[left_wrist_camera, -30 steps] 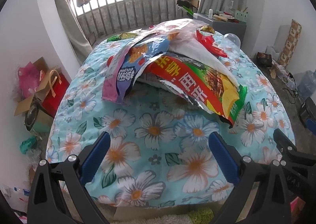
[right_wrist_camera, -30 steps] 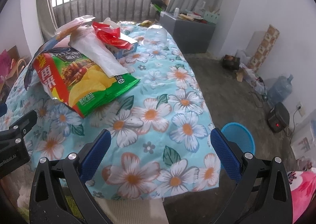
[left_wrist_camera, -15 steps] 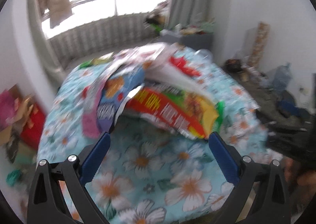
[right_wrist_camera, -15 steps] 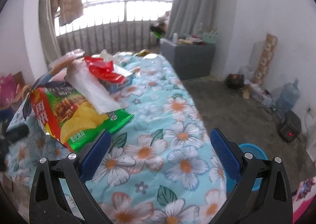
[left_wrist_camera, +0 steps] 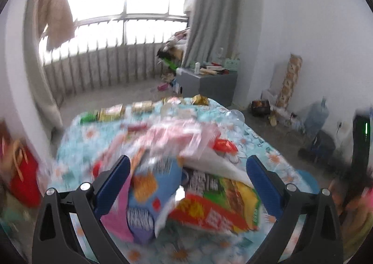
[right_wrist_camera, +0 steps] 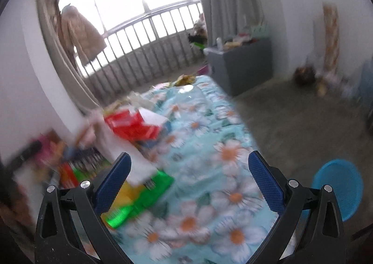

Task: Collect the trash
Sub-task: 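Move both tools toward the pile of snack bags on the quilt, then grasp the clear plastic cup with the right tool while the left tool grasps a clear zip bag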

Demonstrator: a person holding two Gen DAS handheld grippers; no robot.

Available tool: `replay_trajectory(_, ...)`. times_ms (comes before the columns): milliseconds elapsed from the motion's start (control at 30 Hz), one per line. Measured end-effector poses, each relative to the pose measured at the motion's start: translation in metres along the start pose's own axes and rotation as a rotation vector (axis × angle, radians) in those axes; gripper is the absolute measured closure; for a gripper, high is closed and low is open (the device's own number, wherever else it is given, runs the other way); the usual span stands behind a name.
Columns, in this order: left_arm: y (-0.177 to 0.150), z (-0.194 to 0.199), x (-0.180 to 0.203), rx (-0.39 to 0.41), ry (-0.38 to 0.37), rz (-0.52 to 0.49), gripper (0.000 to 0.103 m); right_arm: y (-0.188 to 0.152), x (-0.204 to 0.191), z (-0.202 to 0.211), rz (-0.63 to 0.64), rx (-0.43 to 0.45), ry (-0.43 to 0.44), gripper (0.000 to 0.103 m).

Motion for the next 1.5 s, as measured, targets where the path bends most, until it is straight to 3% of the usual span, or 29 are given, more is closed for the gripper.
replay_trajectory(133,0.008,-0.025,0.015,-0.024,0.092,-0.169,0.006,0.032,0.021,-0.038,-0.137,-0.119,0.115,0.007)
replay_trajectory(233,0.007,-0.046,0.025,-0.049,0.153,-0.302,0.017,0.05,0.026,-0.064,-0.152,-0.162,0.125,0.007)
replay_trajectory(333,0.001,-0.061,0.033,-0.073,0.197,-0.396,0.028,0.062,0.015,-0.092,-0.062,-0.181,0.11,0.007)
replay_trajectory(533,-0.012,-0.09,0.033,-0.152,0.258,-0.482,0.05,0.076,-0.021,-0.157,0.184,-0.201,0.04,0.007)
replay_trajectory(700,-0.017,-0.103,0.033,-0.185,0.305,-0.521,0.064,0.073,-0.023,-0.202,0.252,-0.258,-0.016,0.007)
replay_trajectory(800,-0.019,-0.107,0.031,-0.186,0.32,-0.535,0.075,0.071,-0.023,-0.215,0.288,-0.264,-0.046,0.009)
replay_trajectory(1000,-0.016,-0.099,0.033,-0.145,0.316,-0.535,0.091,0.074,-0.015,-0.21,0.276,-0.254,-0.078,0.037)
replay_trajectory(1333,0.005,-0.062,0.03,-0.033,0.332,-0.483,0.095,0.087,-0.016,-0.189,0.223,-0.213,-0.014,0.038)
replay_trajectory(1500,0.025,-0.031,0.017,0.004,0.237,-0.335,0.095,0.097,-0.009,-0.161,0.102,-0.198,0.073,0.038)
Point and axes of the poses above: each gripper's, at about its wrist camera, not at the fingertips, and z roughly against the way its jaws point, x to its right, y to its top, the point moved 1 cm from there along -z, roughly the way its jaws point, and after that the axes turned 2 degrees about x, right-handed, at the moved point
